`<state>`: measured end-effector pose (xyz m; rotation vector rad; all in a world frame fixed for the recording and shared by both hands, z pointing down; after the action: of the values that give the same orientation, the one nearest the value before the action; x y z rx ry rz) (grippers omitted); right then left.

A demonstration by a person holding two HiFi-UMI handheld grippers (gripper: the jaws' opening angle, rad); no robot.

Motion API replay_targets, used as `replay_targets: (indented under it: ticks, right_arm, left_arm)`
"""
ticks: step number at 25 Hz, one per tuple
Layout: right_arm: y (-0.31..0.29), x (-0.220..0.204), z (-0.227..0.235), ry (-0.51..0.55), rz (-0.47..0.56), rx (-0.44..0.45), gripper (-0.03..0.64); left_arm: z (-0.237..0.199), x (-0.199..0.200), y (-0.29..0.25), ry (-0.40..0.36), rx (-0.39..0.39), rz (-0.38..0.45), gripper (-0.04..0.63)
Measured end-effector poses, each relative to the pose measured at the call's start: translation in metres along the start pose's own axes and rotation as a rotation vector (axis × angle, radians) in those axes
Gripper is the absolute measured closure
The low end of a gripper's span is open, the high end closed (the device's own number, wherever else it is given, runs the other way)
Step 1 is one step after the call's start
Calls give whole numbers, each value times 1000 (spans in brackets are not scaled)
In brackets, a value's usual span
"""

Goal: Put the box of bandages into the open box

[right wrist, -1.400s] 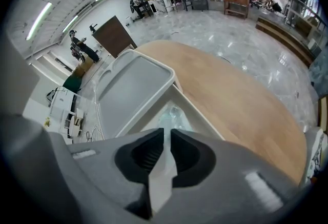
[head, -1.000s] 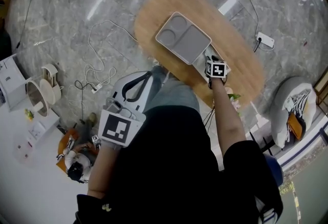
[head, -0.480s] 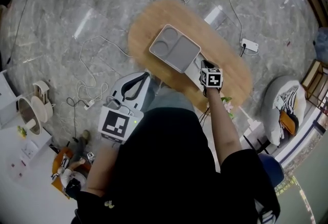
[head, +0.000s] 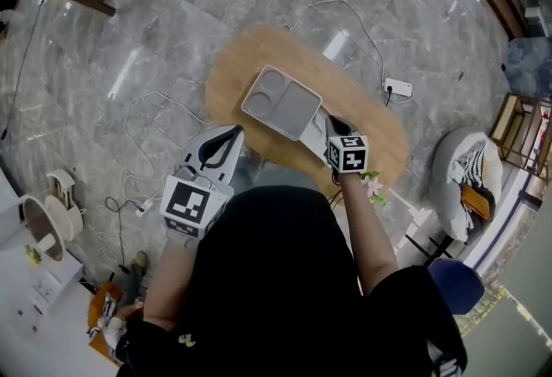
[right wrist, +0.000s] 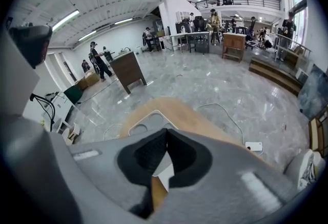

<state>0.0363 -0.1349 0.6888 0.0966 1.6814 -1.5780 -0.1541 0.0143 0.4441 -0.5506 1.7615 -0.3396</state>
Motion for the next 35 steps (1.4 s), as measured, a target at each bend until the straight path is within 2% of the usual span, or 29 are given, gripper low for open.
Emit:
replay_targets:
  ticks: [7,18,29,35]
  right_arm:
    - [56,42,-18,21,119,-30,618]
    - [155,103,-47,97,303,-78,618]
    - [264,149,-59,136,512,-154,618]
    - [297,162,-64,140,588,-181,618]
  left_arm:
    - [-8,10,-6,9,-45,38,584]
    - [4,38,-17,-31,-147,91,584]
    - [35,69,-10,-91,-234,138,584]
    - [52,88,-3,-103,-281,172,584]
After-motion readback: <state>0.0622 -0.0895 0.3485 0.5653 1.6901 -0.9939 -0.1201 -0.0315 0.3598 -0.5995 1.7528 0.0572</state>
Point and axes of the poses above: the fingertips, and each gripper's own axes: y backward along the fingers, z to its right, x out of its top, the point moved 2 cm from there along y, backward along the fingers, and after that the axes turned 7 degrees about y, right-handed, at the moved point
